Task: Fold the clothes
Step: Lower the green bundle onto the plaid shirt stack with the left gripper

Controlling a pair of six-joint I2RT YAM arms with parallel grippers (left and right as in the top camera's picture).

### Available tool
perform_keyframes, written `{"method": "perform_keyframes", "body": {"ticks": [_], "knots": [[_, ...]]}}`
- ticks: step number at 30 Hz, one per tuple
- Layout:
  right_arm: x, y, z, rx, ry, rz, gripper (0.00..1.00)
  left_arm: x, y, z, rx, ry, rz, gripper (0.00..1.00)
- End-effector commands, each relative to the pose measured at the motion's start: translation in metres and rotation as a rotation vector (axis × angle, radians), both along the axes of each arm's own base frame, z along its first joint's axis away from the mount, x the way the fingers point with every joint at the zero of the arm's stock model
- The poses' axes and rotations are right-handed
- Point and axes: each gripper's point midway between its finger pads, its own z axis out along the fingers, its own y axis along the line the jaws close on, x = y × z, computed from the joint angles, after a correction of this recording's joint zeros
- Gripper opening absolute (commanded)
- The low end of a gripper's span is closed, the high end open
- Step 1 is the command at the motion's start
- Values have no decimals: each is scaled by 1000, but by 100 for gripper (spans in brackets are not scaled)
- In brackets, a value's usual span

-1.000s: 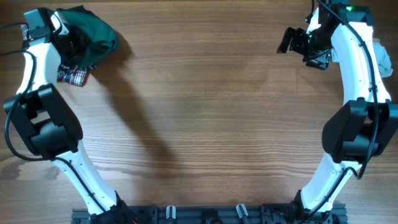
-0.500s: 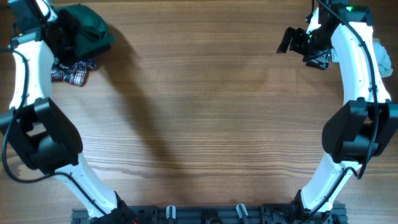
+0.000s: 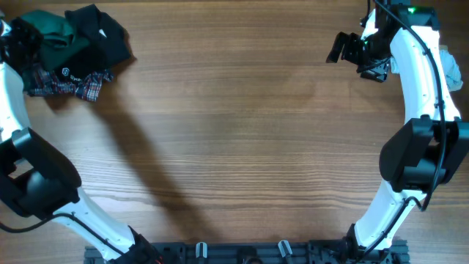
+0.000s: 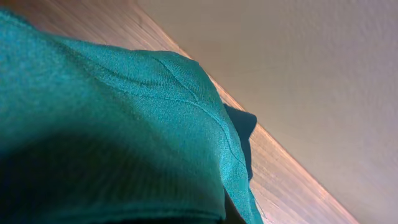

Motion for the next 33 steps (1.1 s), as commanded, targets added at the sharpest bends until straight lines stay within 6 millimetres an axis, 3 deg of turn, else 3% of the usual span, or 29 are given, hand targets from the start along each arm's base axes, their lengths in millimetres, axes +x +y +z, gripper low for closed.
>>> {"method": "perform_keyframes", "body": {"ticks": [1, 4, 8, 12, 14, 16, 23, 24, 28, 33], "knots": [[2, 3, 9, 17, -22, -9, 100, 1, 6, 28, 33, -66, 14, 4], [1, 3, 9, 18, -17, -10, 100, 4, 6, 18, 4, -61, 26, 4], [0, 3, 9, 18, -14, -9, 100, 6, 8, 1, -11, -32, 28, 12], [-2, 3, 8, 18, -7, -8, 100, 9, 19, -16, -15, -26, 42, 4], [-2, 3, 8, 18, -7, -8, 100, 9, 21, -27, -25, -8, 45, 7], [-1, 3, 8, 18, -8, -9, 100, 9, 20, -38, -40, 12, 42, 18], [-1, 3, 8, 18, -10, -11, 100, 1, 6, -58, -155, 75, 44, 15], [-1, 3, 8, 18, -10, -11, 100, 1, 1, -59, -175, 78, 28, 25], [-1, 3, 8, 18, -10, -10, 100, 3, -21, -59, -235, 77, -42, 87], [-1, 4, 8, 19, -10, -10, 100, 10, -49, -49, -359, 29, -131, 89]]}}
